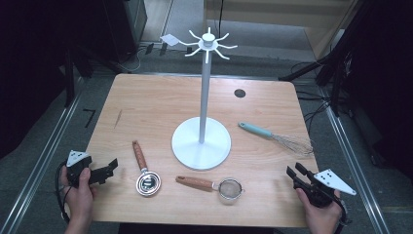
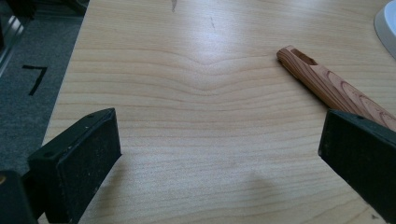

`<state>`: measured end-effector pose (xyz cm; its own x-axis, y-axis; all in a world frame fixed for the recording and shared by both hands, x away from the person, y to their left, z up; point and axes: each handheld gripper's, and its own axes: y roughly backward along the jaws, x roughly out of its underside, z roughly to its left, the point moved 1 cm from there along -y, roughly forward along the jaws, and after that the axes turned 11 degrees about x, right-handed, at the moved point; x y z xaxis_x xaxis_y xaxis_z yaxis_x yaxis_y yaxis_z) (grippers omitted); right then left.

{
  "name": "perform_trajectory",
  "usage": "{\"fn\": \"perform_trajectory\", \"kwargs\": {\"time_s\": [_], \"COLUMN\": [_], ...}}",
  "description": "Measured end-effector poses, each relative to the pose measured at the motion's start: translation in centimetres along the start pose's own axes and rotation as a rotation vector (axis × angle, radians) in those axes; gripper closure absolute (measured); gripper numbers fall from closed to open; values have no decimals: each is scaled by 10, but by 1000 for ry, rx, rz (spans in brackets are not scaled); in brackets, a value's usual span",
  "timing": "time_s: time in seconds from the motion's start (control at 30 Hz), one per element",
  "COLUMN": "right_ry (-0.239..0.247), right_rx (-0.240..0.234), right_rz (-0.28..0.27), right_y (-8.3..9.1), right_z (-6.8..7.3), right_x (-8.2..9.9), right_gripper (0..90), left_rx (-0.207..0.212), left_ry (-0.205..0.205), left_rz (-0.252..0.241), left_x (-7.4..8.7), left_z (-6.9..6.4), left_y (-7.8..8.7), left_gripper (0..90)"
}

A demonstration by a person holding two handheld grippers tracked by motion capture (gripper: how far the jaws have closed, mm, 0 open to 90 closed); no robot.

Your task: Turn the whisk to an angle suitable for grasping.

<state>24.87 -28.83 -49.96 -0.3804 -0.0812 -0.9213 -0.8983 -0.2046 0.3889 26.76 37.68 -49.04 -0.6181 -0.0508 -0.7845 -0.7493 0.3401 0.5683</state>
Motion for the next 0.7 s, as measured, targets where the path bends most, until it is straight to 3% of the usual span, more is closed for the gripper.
{"fn": "perform_trajectory", "kwargs": {"time_s": [0.07, 0.1, 0.13, 0.3, 0.33, 0.37, 0.43, 0.63, 0.7], "right_ry": [61, 61, 138, 187, 230, 230, 265, 313, 337], "right_rx": [-8, -8, 1, -43, -52, -52, -76, -49, -63], "right_rz": [-18, -18, 6, 66, 109, 109, 167, 229, 250], "right_y": [-2, -2, -5, -16, -23, -23, -34, -51, -56], "right_z": [4, 4, 7, 13, 15, 15, 17, 14, 13], "right_x": [-10, -10, -23, -47, -58, -58, -72, -88, -93], "right_gripper": [573, 573, 575, 557, 523, 523, 468, 413, 375], "left_rx": [-1, -1, 0, 2, 1, 1, 0, 0, 1], "left_ry": [-2, -2, -2, 0, 1, 1, 0, -1, 0], "left_rz": [1, 1, 0, -3, -3, -3, -1, -2, -2], "left_x": [0, 0, 0, 0, 0, 0, 0, 0, 0], "left_z": [0, 0, 0, 0, 0, 0, 0, 0, 0], "left_y": [0, 0, 0, 0, 0, 0, 0, 0, 0], "left_gripper": [0, 0, 0, 0, 0, 0, 0, 0, 0]}}
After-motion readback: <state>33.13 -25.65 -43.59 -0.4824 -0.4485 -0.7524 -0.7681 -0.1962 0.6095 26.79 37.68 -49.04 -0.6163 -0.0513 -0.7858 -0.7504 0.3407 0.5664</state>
